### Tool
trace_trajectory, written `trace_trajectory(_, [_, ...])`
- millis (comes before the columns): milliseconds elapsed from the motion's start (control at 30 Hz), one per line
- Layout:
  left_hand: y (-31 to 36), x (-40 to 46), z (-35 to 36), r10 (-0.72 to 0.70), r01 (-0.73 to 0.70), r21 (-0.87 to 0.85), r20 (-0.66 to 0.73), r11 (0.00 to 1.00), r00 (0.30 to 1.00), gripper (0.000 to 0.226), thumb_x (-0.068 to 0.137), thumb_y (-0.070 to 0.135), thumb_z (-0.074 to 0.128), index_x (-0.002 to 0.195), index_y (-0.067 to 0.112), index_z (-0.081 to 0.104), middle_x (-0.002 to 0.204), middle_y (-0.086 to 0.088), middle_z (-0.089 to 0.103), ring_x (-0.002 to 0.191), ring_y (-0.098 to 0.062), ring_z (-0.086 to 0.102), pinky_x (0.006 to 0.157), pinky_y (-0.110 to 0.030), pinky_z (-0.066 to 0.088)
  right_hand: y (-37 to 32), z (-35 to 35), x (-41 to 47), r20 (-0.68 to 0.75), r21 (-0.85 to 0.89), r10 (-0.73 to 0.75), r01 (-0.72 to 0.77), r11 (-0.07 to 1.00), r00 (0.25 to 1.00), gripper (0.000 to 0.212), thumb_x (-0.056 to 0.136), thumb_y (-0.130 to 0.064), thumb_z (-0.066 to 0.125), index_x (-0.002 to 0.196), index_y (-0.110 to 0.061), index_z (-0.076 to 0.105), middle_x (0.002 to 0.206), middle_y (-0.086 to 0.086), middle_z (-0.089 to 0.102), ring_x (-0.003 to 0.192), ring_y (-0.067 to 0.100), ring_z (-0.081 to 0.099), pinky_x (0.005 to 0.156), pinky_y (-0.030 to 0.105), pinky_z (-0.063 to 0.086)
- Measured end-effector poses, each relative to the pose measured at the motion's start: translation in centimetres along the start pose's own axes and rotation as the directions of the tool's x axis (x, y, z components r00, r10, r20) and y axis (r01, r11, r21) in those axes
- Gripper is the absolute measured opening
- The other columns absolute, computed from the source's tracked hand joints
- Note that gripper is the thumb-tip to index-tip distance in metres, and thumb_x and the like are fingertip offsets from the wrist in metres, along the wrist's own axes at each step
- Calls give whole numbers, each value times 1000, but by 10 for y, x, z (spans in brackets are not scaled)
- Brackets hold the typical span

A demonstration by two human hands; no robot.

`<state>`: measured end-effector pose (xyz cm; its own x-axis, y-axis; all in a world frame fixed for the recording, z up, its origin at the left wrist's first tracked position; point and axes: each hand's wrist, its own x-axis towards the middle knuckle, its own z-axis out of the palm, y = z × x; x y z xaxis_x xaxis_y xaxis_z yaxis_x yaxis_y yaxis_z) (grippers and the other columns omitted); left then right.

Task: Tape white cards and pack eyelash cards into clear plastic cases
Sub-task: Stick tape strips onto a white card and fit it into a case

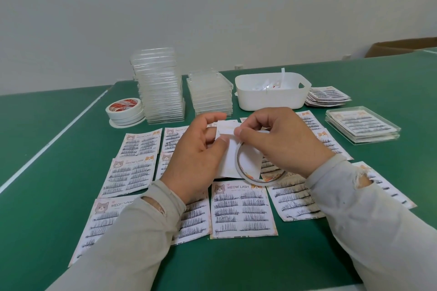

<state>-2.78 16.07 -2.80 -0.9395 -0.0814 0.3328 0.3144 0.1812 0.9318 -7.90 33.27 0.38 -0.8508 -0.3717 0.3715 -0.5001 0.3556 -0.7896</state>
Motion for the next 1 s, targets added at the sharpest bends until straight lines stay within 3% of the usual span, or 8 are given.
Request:
trace_trajectory(167, [-2,0,0,21,-21,-12,26,1000,999,35,101,4,54,122,32,55,86,8,77,73,-9,69,66,-27,57,0,0,1,-12,-12,9,-9,1000,1000,17,87,-26,76,71,-19,75,74,-12,72,62,-6,58,61,8,42])
trace_trajectory(433, [-3,1,1,14,-13,-46,23,999,1000,34,89,20,57,118,36,56,96,0,79,81,-16,73,72,-34,60,1,1,1,-30,-18,34,-34,999,999,18,87,-27,76,71,-18,75,70,-7,72,58,-4,55,58,11,42])
trace_trajectory(667, [-2,1,2,19,-17,-73,20,997,1000,33,88,19,57,117,36,56,98,0,79,81,-16,73,72,-33,60,1,1,1,-33,-16,45,-45,999,998,18,87,-25,76,72,-16,75,72,-3,72,58,-3,54,58,11,41])
trace_trajectory(833, [-2,-1,0,27,-25,-70,28,997,999,33,99,6,53,120,31,55,97,-1,78,81,-16,72,70,-31,60,1,2,1,-39,-24,50,-51,998,998,18,87,-24,76,71,-15,75,71,-2,71,57,-2,53,56,10,41])
trace_trajectory(1000, [0,-1,2,19,-19,-59,10,998,1000,30,99,10,53,116,35,58,98,-2,78,82,-18,71,76,-42,58,1,1,0,-47,-23,56,-57,998,997,20,86,-26,76,69,-16,74,66,-5,69,54,-3,51,54,10,39])
